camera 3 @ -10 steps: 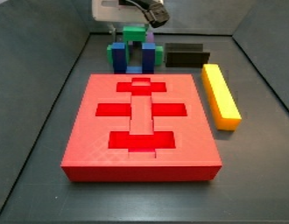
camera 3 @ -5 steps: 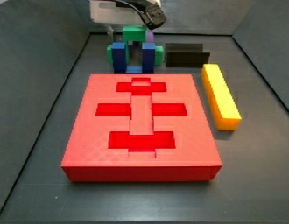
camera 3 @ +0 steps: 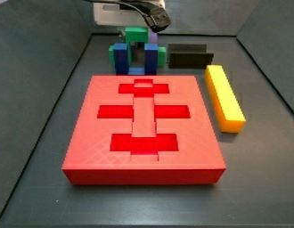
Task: Pick up the purple object. Move up. Place the purple object on the fixture. Regrasp the purple object. Move to above the board. Insert the purple object.
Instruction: Pick up the purple object, then move up.
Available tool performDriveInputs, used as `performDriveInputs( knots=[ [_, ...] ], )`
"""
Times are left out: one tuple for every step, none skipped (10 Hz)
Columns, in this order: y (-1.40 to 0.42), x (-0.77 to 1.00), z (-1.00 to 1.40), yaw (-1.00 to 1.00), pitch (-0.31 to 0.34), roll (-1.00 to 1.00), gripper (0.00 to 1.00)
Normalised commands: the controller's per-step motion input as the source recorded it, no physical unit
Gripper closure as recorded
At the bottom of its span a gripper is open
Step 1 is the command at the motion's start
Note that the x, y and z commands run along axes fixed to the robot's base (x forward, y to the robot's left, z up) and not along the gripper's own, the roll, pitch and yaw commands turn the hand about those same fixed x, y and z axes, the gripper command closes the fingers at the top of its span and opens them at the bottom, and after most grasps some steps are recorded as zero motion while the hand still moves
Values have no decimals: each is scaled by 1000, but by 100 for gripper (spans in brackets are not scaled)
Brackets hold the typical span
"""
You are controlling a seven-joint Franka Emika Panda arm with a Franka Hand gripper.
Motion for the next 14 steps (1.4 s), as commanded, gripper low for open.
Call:
performDriveInputs(
  knots=[
    [0, 0, 0, 0, 0, 0, 100],
    [0, 0, 0, 0, 0, 0, 100],
    [0, 0, 0, 0, 0, 0, 100],
    [0, 0, 0, 0, 0, 0, 100],
    [0, 0, 0, 0, 0, 0, 100],
    [0, 0, 0, 0, 0, 0, 100],
    [0, 0, 0, 0, 0, 0, 100],
    [0, 0, 0, 0, 0, 0, 100],
    [0, 0, 0, 0, 0, 0, 100],
    [0, 0, 0, 0, 0, 0, 100],
    [0, 0, 0, 0, 0, 0, 100],
    [0, 0, 0, 0, 0, 0, 100],
    [0, 0, 0, 0, 0, 0, 100],
    [0, 0, 833, 0, 0, 0, 100]
  ],
)
